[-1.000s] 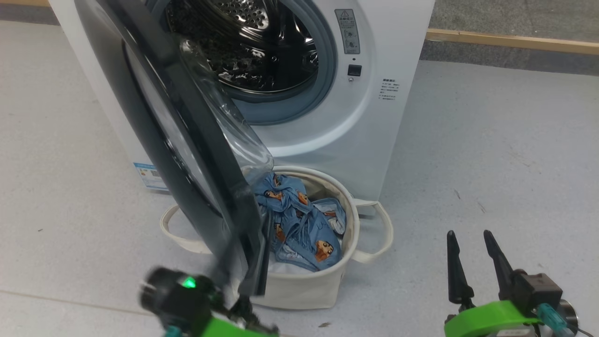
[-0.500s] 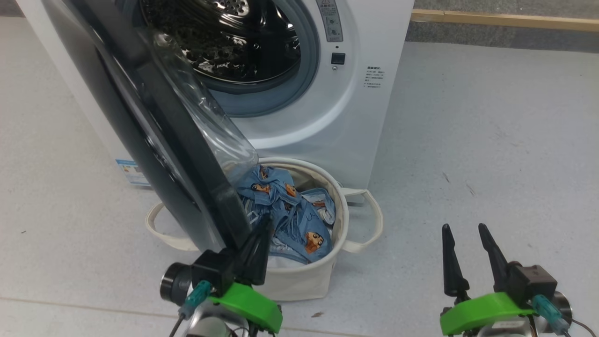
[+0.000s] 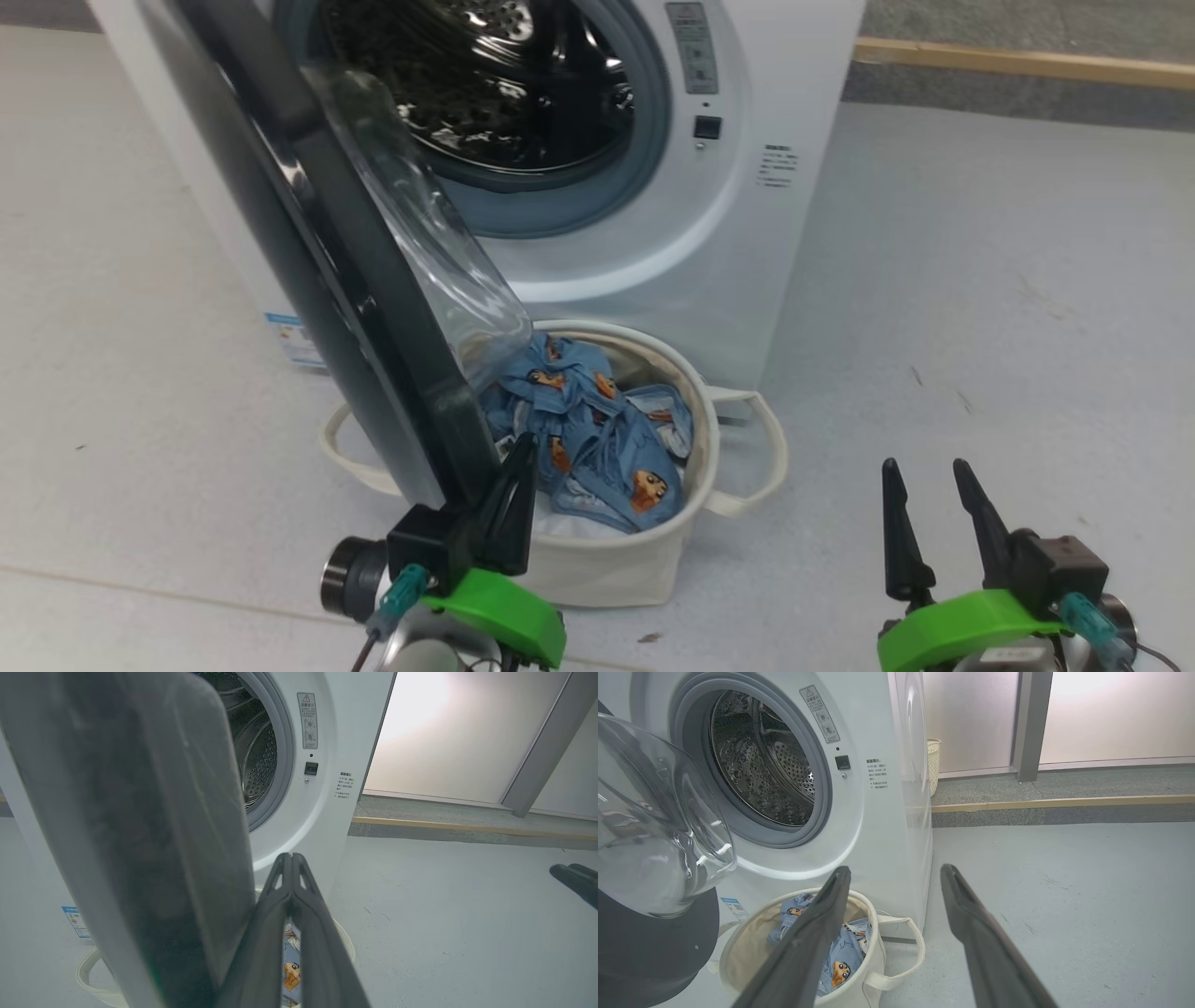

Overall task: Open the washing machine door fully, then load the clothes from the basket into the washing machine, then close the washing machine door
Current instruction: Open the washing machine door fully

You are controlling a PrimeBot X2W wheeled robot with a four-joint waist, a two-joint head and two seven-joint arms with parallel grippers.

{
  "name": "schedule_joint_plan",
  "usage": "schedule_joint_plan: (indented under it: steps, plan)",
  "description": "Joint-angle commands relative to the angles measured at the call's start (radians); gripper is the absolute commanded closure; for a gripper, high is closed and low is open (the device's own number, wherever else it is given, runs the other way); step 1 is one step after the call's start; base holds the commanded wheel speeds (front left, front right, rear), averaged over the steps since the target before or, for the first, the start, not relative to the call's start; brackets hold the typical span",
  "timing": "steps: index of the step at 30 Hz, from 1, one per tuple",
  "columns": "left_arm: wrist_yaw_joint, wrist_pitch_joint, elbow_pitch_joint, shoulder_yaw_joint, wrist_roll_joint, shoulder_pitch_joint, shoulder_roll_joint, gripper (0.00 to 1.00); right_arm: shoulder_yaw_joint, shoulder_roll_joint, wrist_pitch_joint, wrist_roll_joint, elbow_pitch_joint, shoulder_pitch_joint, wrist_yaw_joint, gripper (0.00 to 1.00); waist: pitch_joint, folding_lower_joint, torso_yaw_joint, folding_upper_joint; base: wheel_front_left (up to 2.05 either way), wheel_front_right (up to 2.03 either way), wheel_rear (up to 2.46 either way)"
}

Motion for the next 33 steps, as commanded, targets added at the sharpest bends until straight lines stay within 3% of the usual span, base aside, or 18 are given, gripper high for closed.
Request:
schedule_joint_plan:
  steps: [1,8,14,24,33]
  plan:
    - [0.013,-0.005,-0.025,0.058,0.003,-0.018,0.014,1.00,0.024,-0.002,-0.012,0.006,-0.026,-0.025,0.001,0.00,-0.012,0.0000,0.027,0.0000,0.00,0.00,0.00]
    - [0.004,-0.005,-0.021,0.081,0.006,0.024,0.014,1.00,0.028,-0.002,-0.012,0.011,-0.013,-0.013,0.001,0.00,-0.032,0.0000,0.137,0.0000,0.00,0.00,0.00]
    - [0.017,-0.005,-0.031,0.156,0.011,0.036,0.014,1.00,0.042,-0.002,-0.012,0.015,-0.012,-0.016,0.001,0.00,-0.026,0.0000,0.226,0.0000,0.00,0.00,0.00]
    - [0.041,-0.005,-0.022,0.330,0.030,0.028,0.042,1.00,0.039,-0.002,-0.012,0.003,0.002,-0.028,0.001,0.00,0.005,0.0000,0.295,0.0000,0.00,0.00,0.00]
    - [0.001,-0.005,0.023,0.440,0.042,-0.048,0.046,1.00,0.044,-0.002,-0.012,-0.040,0.010,-0.067,0.001,0.00,0.085,0.0000,0.350,0.0000,0.00,0.00,0.00]
